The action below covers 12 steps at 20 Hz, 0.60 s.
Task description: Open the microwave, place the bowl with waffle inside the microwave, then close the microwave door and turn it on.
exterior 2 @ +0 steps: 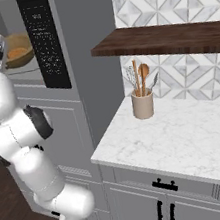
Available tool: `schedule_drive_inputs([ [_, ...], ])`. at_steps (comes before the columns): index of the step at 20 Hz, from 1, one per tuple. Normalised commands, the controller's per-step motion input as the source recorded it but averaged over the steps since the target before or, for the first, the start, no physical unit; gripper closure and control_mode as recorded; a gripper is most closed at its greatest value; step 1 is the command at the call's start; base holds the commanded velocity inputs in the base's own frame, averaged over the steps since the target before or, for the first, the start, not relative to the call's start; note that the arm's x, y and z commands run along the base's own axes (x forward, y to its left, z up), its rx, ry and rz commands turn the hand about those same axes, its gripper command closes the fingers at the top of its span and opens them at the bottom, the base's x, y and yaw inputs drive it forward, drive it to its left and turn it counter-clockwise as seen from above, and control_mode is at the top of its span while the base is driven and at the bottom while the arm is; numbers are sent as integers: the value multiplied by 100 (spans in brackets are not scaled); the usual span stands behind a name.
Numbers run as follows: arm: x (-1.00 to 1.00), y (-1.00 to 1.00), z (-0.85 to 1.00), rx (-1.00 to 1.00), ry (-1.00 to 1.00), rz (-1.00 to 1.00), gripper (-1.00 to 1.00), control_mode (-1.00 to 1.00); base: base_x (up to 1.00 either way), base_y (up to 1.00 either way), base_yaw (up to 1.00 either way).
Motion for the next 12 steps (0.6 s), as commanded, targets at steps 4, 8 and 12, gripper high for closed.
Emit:
schedule_drive_inputs([
  [4,47,0,-44,-2,0,0,100,-100,0,0,0],
  [8,43,0,-40,-3,0,0,100,-100,0,0,0],
  [12,39,3,-24,0,-1,0,100,-100,0,0,0],
])
